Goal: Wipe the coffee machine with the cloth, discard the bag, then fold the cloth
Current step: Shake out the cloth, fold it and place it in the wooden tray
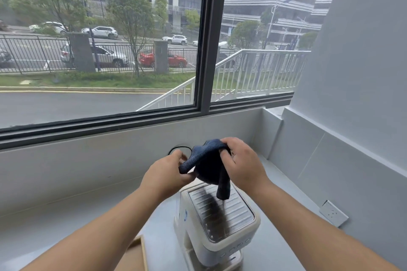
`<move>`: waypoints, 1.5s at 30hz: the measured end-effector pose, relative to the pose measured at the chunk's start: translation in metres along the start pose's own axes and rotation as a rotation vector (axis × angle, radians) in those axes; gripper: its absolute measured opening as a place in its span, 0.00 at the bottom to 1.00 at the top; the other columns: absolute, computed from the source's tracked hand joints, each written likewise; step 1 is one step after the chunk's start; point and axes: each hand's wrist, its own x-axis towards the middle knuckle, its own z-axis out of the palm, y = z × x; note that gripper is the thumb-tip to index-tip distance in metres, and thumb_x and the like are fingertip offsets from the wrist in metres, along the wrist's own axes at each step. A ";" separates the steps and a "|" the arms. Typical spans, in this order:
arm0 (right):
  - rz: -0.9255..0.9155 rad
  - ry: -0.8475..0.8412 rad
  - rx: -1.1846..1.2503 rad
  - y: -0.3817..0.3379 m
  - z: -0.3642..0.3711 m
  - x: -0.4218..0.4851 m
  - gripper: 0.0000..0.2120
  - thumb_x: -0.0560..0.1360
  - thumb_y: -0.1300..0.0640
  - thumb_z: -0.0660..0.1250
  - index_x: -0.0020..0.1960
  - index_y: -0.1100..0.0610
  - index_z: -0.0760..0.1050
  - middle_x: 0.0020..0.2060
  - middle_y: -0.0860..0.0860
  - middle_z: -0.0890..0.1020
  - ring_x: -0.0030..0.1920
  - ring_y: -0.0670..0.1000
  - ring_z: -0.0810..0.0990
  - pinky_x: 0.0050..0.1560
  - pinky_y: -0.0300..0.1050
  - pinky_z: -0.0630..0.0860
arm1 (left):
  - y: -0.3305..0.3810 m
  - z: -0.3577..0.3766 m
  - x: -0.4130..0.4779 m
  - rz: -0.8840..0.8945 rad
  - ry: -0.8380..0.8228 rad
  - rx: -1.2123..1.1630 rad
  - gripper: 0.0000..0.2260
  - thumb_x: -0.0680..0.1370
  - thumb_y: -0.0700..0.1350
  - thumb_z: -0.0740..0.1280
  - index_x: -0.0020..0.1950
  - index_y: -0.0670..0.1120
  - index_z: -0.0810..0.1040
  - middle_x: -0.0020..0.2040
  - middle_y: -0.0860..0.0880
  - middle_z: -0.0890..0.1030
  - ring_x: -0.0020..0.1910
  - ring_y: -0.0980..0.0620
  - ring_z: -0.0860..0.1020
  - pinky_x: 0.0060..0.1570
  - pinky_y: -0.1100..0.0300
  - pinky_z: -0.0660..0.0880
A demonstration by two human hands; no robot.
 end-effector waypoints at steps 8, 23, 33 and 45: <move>0.406 0.082 0.720 -0.009 -0.011 0.031 0.11 0.85 0.57 0.59 0.55 0.53 0.81 0.50 0.55 0.87 0.51 0.51 0.83 0.57 0.52 0.79 | 0.022 -0.011 0.011 -0.049 -0.128 -0.616 0.24 0.68 0.70 0.71 0.56 0.58 0.82 0.53 0.58 0.87 0.53 0.58 0.84 0.59 0.52 0.80; 0.660 -0.327 0.581 0.031 0.019 0.042 0.11 0.78 0.49 0.62 0.53 0.55 0.73 0.45 0.51 0.82 0.38 0.50 0.80 0.37 0.49 0.80 | 0.068 -0.016 0.022 -0.316 0.056 -1.219 0.16 0.74 0.38 0.77 0.59 0.45 0.77 0.48 0.42 0.87 0.39 0.45 0.84 0.38 0.53 0.81; 0.434 -0.607 0.858 0.000 0.013 0.033 0.28 0.85 0.37 0.52 0.61 0.56 0.82 0.55 0.53 0.88 0.57 0.55 0.84 0.63 0.57 0.76 | 0.077 -0.035 0.007 -0.347 0.251 -1.085 0.18 0.76 0.51 0.78 0.61 0.48 0.77 0.50 0.42 0.88 0.45 0.46 0.87 0.41 0.53 0.82; 0.271 -0.623 1.009 -0.024 0.050 0.034 0.21 0.75 0.40 0.72 0.61 0.52 0.83 0.53 0.52 0.89 0.56 0.54 0.87 0.62 0.59 0.81 | 0.055 -0.069 -0.038 -0.319 0.325 -1.163 0.26 0.68 0.35 0.68 0.66 0.48 0.75 0.41 0.48 0.84 0.37 0.52 0.82 0.38 0.58 0.80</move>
